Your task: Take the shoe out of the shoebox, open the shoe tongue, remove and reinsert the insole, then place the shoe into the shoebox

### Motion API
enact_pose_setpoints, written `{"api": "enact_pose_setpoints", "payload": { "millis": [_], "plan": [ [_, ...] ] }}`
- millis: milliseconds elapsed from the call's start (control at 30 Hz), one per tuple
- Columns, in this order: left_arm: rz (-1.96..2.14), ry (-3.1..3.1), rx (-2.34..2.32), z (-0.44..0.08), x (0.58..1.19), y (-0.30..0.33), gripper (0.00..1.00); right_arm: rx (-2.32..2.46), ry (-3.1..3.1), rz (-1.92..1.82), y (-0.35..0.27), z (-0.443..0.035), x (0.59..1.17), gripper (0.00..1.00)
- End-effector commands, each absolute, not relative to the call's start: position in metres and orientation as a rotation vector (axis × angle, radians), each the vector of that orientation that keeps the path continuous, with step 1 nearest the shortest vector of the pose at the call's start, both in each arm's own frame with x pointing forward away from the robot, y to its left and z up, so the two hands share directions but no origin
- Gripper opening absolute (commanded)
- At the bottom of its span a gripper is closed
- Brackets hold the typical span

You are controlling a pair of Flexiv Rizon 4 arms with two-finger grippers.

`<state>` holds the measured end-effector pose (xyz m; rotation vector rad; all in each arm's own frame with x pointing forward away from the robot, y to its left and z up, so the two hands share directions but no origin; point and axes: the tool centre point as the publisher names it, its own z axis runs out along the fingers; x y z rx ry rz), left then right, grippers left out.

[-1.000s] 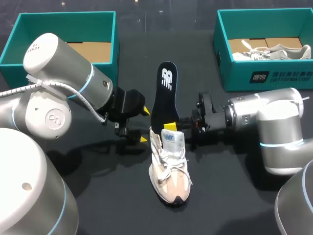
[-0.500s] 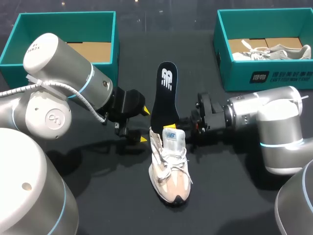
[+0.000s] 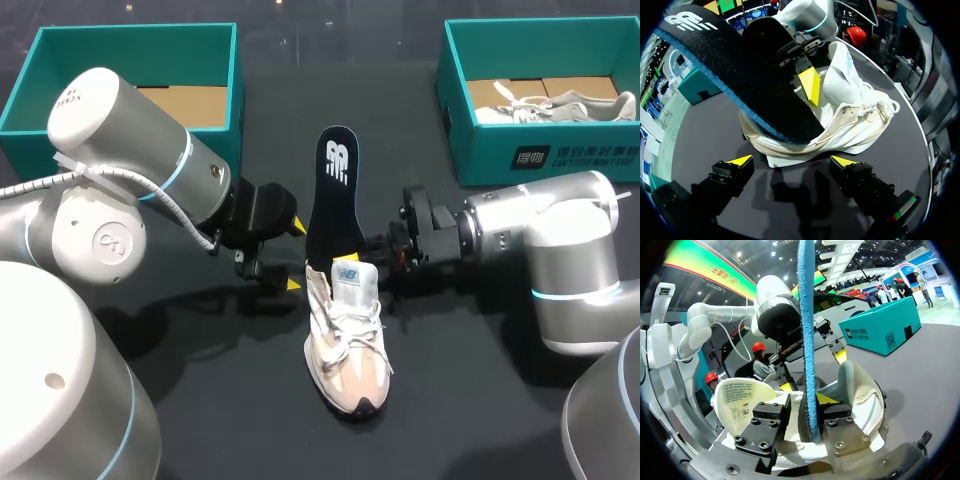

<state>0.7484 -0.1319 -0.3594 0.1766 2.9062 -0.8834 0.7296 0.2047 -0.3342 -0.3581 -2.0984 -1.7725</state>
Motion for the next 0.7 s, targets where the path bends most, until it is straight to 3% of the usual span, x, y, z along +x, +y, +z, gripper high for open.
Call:
{"api": "enact_pose_setpoints", "payload": {
  "millis": [33,333,700],
  "plan": [
    [-0.881,2.905,0.177,-0.360,0.748,-0.132,1.00,-0.355,-2.104,-1.768,0.207,-0.334,0.734,0.33],
    [-0.881,2.905,0.177,-0.360,0.748,-0.132,1.00,-0.345,-2.112,-1.796,0.209,-0.329,0.737,0.39],
    [-0.881,2.905,0.177,-0.360,0.748,-0.132,1.00,-0.318,-2.144,-1.819,0.206,-0.319,0.733,0.39]
  ]
}}
